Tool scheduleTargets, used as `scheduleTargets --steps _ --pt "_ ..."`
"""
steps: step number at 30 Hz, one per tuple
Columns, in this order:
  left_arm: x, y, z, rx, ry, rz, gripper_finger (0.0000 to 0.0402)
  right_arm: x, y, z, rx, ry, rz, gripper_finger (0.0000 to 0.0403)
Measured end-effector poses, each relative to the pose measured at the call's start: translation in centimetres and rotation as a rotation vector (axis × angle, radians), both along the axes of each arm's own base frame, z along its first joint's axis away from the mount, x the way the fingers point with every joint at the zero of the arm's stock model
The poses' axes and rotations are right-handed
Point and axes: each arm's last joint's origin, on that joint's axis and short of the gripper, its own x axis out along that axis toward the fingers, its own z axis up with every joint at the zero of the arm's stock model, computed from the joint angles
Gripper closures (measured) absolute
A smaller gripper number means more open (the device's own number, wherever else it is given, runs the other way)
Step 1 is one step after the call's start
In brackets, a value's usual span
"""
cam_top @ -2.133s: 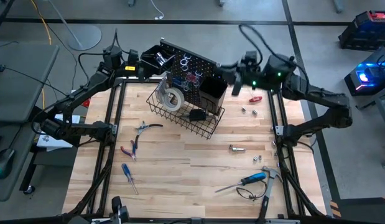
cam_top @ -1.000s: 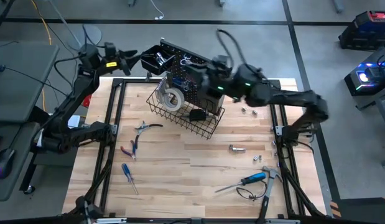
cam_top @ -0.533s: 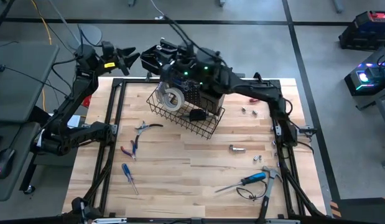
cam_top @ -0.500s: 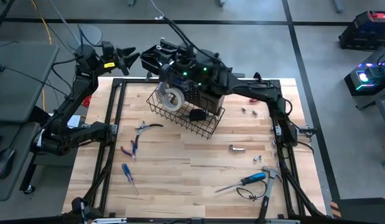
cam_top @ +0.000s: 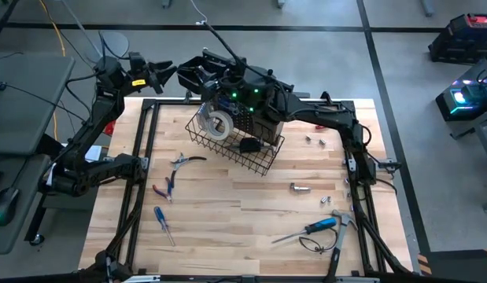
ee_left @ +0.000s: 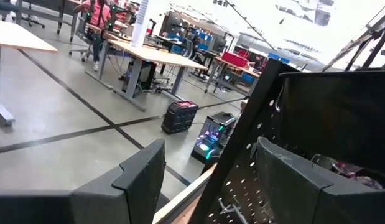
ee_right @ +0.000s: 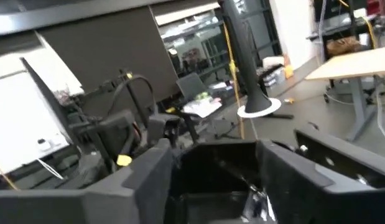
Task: Hang tools onto peg board
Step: Put the socket in the left black bin on the pegboard, then adjust the pegboard
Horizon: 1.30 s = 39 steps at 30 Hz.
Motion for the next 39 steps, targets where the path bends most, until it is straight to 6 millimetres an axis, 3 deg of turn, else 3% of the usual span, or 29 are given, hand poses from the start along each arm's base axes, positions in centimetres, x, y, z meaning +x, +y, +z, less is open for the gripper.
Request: scheduleTargets --steps 3,8,14,22,25,31,34,39 --pt "0.2 -0.1 0.0 -0.01 -0.007 -0.009 0.0169 0.0 0.0 0.0 0.005 0.02 -0.001 0.0157" --pt "0.3 -0.9 0.5 0.016 -0.014 -0.028 0.0169 -0.8 0.7 0.9 -0.076 0.129 0.033 0.015" --pt "0.1 -1.6 0.7 0.061 0.026 -0.016 0.0169 -4.9 1.9 4.5 -0.077 0.156 0.038 0.0149" --pt "0.2 -1.2 -0.6 0.001 0.081 0.015 0.0169 -7.9 5.0 6.7 -0.137 0.218 0.022 0.0148" --pt "0.8 -0.6 -2.2 -0.043 0.11 -0.008 0.0169 -9.7 6.5 7.5 -0.146 0.272 -0.04 0.0148" --pt "2.8 1.3 -7.3 -0.215 0.138 -0.17 0.017 -13.7 9.9 7.8 -0.053 0.374 -0.1 0.0148" --pt "4.2 2.9 -7.7 -0.195 0.045 -0.258 0.0176 -15.1 11.3 7.5 0.02 0.391 -0.122 0.0148" --pt "6.7 5.5 -7.8 -0.196 -0.066 -0.372 0.0196 -15.7 13.9 5.8 0.123 0.439 -0.116 0.0148"
